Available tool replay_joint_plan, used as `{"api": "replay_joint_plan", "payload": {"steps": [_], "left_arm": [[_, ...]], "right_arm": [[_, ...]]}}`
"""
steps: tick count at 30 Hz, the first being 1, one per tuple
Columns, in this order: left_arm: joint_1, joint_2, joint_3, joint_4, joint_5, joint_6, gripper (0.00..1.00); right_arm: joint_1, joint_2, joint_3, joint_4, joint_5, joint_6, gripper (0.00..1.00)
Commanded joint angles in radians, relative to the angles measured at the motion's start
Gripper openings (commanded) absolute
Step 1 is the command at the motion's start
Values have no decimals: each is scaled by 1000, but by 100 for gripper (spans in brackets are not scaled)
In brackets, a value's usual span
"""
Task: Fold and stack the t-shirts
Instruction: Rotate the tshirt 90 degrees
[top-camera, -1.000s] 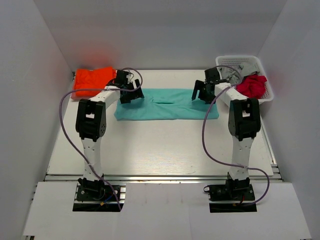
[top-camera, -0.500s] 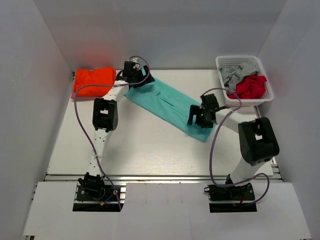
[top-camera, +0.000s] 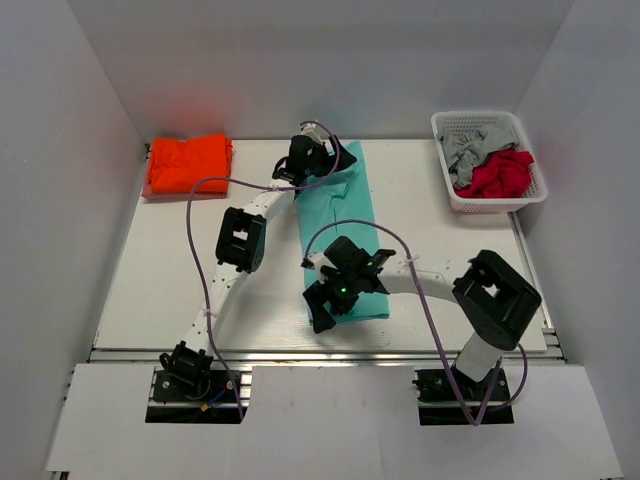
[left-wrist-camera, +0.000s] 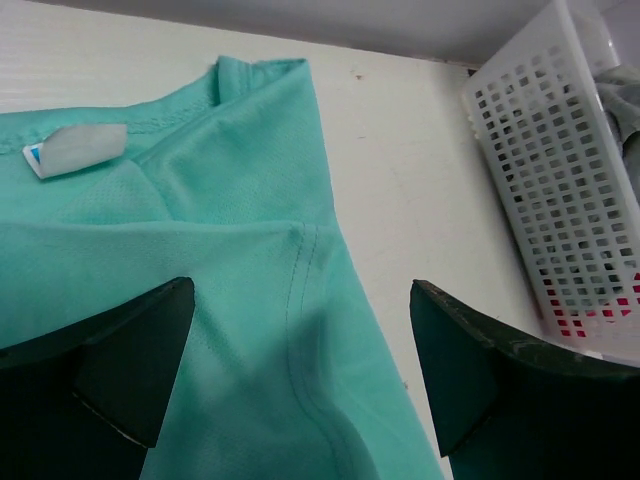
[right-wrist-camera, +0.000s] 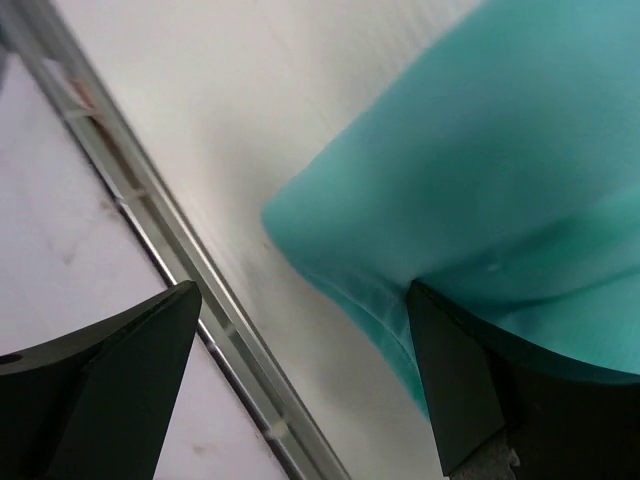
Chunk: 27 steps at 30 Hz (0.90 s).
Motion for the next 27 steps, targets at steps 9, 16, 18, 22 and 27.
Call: {"api": "replay_joint_plan", "payload": {"steps": [9, 16, 18, 22, 27], "left_arm": [[1, 53, -24, -24, -90, -52, 100], [1, -94, -43, -24, -79, 10, 100], [1, -145, -43, -33, -79, 30, 100], [1, -280, -43, -42, -64, 98, 100], [1, -491, -73, -176, -64, 173, 100]], "right_arm": [[102, 20, 118, 100, -68, -76, 90], [85, -49, 166, -12, 192, 76, 90], [85, -77, 150, 0, 235, 90, 90], [71, -177, 105, 6, 377, 160, 90], [42, -290, 31, 30, 470, 221, 90]]}}
